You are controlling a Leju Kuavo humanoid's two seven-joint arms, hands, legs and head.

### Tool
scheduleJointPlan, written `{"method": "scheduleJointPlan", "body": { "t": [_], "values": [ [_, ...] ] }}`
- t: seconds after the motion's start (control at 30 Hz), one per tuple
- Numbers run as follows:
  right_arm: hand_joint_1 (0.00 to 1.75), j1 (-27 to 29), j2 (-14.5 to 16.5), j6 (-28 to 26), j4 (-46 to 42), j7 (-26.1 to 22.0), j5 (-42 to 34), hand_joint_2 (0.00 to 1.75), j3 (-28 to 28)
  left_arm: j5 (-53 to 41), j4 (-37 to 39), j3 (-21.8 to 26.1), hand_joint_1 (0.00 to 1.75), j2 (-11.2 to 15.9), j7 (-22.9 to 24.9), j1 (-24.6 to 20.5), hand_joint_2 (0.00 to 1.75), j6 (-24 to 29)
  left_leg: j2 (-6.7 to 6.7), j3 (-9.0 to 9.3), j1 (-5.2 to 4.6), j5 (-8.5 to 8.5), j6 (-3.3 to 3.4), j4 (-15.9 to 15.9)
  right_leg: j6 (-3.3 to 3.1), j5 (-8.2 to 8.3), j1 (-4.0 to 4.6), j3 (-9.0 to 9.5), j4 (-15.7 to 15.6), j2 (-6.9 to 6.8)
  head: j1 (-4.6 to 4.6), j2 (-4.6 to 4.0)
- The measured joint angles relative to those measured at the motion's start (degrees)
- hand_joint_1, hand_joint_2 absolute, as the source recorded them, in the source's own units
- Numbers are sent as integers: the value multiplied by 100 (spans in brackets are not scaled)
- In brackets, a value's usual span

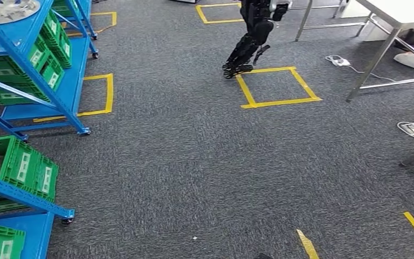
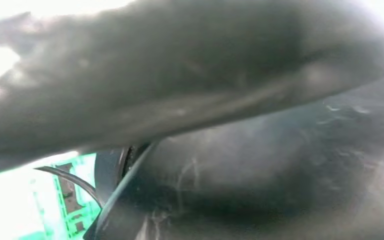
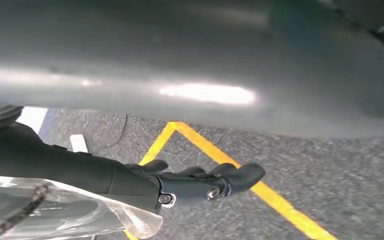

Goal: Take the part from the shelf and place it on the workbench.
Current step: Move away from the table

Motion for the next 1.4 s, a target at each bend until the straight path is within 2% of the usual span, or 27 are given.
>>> {"method": "scheduleJointPlan", "body": {
  "t": [0.03,0.1,0.17,0.2,0.23,0.27,0.3,0.37,0.4,0.47,0.53,0.6,0.67,0.73,0.77,0.8,0.83,0.9,0.97,1.03,1.1,1.17,1.23,1.27,1.3,1.33,1.4],
  "values": [
    [0,-8,1,1,-4,-1,2,0,9,0,0,0,0,3,0,10,0,0,-66,4,3,8,38,-18,31,-35,-12,5,16,2,3,0],
    [0,-13,1,-1,-11,-3,5,0,28,-3,0,0,0,4,0,13,0,0,-196,18,23,34,114,-54,75,-252,-38,-133,335,250,32,0],
    [0,2,1,1,-13,-3,7,0,40,-7,0,0,0,-5,0,5,0,-1,-329,19,30,42,158,-61,84,-614,-48,-518,1102,586,64,0],
    [0,15,1,5,-12,-1,7,0,43,-9,0,0,0,-9,0,5,0,-1,-407,18,23,42,166,-59,83,-738,-47,-728,1487,658,70,0],
    [0,28,1,9,-12,2,7,0,46,-9,0,0,0,-11,0,7,0,-1,-491,22,16,40,169,-58,77,-756,-45,-875,1712,687,69,0],
    [0,39,1,12,-12,4,7,0,49,-9,0,0,0,-10,0,10,0,-1,-580,28,9,40,169,-55,67,-654,-44,-924,1712,703,69,0],
    [0,44,1,13,-12,6,7,0,50,-9,0,0,0,-10,0,12,0,-2,-670,38,5,39,167,-52,51,-440,-44,-860,1474,731,69,0],
    [0,40,-1,14,-11,6,7,0,52,-9,0,0,0,-13,0,8,0,-1,-828,46,2,31,149,-41,14,15,-56,-556,674,970,68,0],
    [0,37,-1,14,-11,6,7,0,54,-9,0,0,0,-15,0,1,0,-1,-896,33,3,28,131,-29,3,132,-66,-415,355,1116,66,0],
    [0,25,-1,23,-10,8,6,0,56,-10,0,0,0,-17,0,-5,0,-1,-1022,-16,23,44,64,-19,-16,147,-68,-301,128,1280,61,0],
    [0,12,0,36,-11,7,5,0,62,-14,0,0,0,-17,0,2,0,-2,-1091,-53,47,55,-12,-11,-61,165,-60,-270,90,1155,60,0],
    [0,13,-3,40,-12,0,4,0,69,-16,0,0,0,-15,0,-4,0,-2,-840,-150,33,-95,-68,206,-132,182,-67,-232,43,985,44,0],
    [0,25,-10,39,-12,-2,3,0,70,-16,0,-1,0,-15,0,-21,0,-2,-499,-453,35,-450,-115,869,-188,169,-53,-205,25,791,28,0],
    [0,34,-14,41,-12,-1,4,0,71,-16,0,-2,0,-12,0,-25,0,-3,-398,-765,59,-696,-158,1542,-208,146,-36,-191,27,594,26,0],
    [0,35,-14,44,-12,-1,7,0,73,-15,0,-2,0,-9,0,-23,0,-3,-382,-800,67,-667,-171,1631,-207,135,-34,-182,28,507,25,0],
    [0,33,-14,46,-12,-1,9,0,76,-16,0,-2,0,-6,0,-22,0,-3,-359,-717,71,-529,-177,1484,-201,122,-33,-167,29,428,23,0],
    [0,31,-14,47,-12,-1,11,0,80,-17,0,-2,0,-3,0,-21,0,-3,-297,-534,72,-321,-172,1140,-190,105,-33,-143,29,355,23,0],
    [0,25,-14,45,-12,-1,13,0,83,-26,0,-3,0,-1,0,-23,0,-5,-8,-138,33,-27,-126,364,-146,61,-10,-101,39,231,22,0],
    [0,19,-14,44,-12,1,13,0,83,-33,0,-6,0,-5,0,-35,0,-6,171,5,-17,13,-55,29,-91,24,24,-81,49,110,33,0],
    [0,9,-14,49,-13,1,14,0,84,-33,0,-9,0,-9,0,-33,0,-6,63,-10,-25,16,20,2,-35,-10,27,-77,51,-2,48,0],
    [0,-1,-14,54,-14,-2,15,0,85,-34,0,-9,0,-6,1,-23,0,-6,-74,-1,-4,39,88,-32,24,-163,4,-154,229,180,77,0],
    [0,7,-14,57,-14,-2,17,0,86,-37,0,-11,0,-14,1,-31,0,-6,-211,3,11,51,139,-49,57,-489,-17,-446,853,527,107,0],
    [0,34,-14,62,-13,3,23,0,88,-37,0,-14,0,-26,0,-34,0,-6,-370,3,9,50,163,-47,57,-738,-25,-839,1593,665,113,0],
    [0,46,-14,64,-13,7,26,0,89,-37,0,-15,0,-28,0,-28,0,-6,-459,7,9,49,165,-45,53,-712,-26,-945,1738,686,113,0],
    [0,52,-14,64,-13,11,28,0,90,-37,0,-15,0,-27,0,-23,0,-6,-550,14,10,49,163,-41,47,-573,-29,-946,1657,700,114,0],
    [0,53,-14,63,-13,15,30,0,90,-37,0,-16,0,-28,0,-20,0,-6,-638,24,15,46,157,-33,41,-343,-36,-837,1354,741,114,0],
    [0,48,-14,60,-13,15,31,0,90,-37,0,-19,0,-32,0,-24,0,-6,-791,25,20,32,122,-3,32,34,-66,-514,577,978,115,0]
  ]
}}
